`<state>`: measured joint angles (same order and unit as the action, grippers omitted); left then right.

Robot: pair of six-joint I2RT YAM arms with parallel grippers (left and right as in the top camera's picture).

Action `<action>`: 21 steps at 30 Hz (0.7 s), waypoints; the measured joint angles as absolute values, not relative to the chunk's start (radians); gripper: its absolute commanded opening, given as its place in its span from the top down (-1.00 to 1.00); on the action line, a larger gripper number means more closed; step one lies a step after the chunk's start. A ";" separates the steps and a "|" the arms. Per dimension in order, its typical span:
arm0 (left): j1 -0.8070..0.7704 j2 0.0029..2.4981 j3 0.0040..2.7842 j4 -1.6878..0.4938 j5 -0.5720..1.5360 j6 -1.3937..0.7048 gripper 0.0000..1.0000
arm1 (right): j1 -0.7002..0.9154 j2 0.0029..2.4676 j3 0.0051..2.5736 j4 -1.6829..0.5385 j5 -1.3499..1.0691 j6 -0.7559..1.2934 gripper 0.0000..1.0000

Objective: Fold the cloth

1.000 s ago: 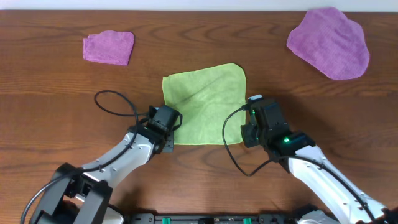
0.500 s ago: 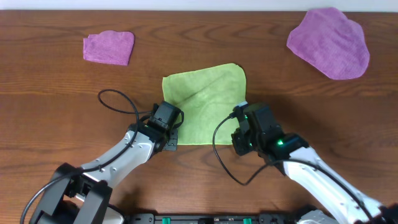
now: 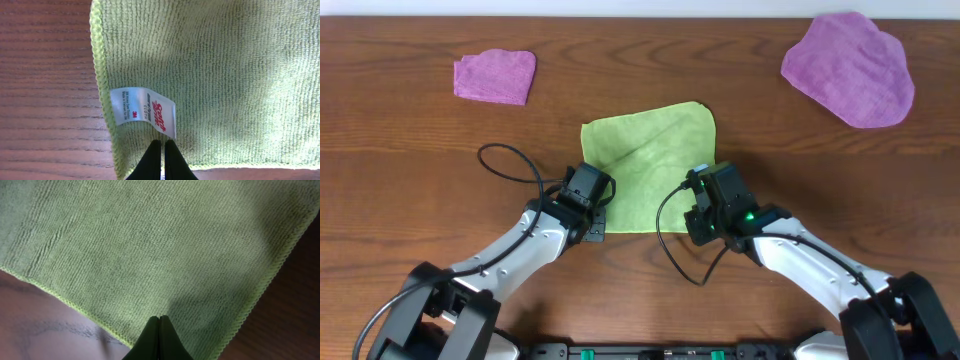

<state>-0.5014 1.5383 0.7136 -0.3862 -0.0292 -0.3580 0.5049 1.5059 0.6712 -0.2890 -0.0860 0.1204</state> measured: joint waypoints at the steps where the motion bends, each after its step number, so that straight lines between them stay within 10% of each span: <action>1: -0.501 1.538 0.714 -0.386 -0.029 -0.358 0.88 | 0.505 1.511 0.671 -0.288 -0.081 0.120 0.97; 21: -0.528 1.538 0.714 -0.416 0.057 -0.365 0.88 | 0.505 1.554 0.696 -0.453 -0.055 0.130 0.97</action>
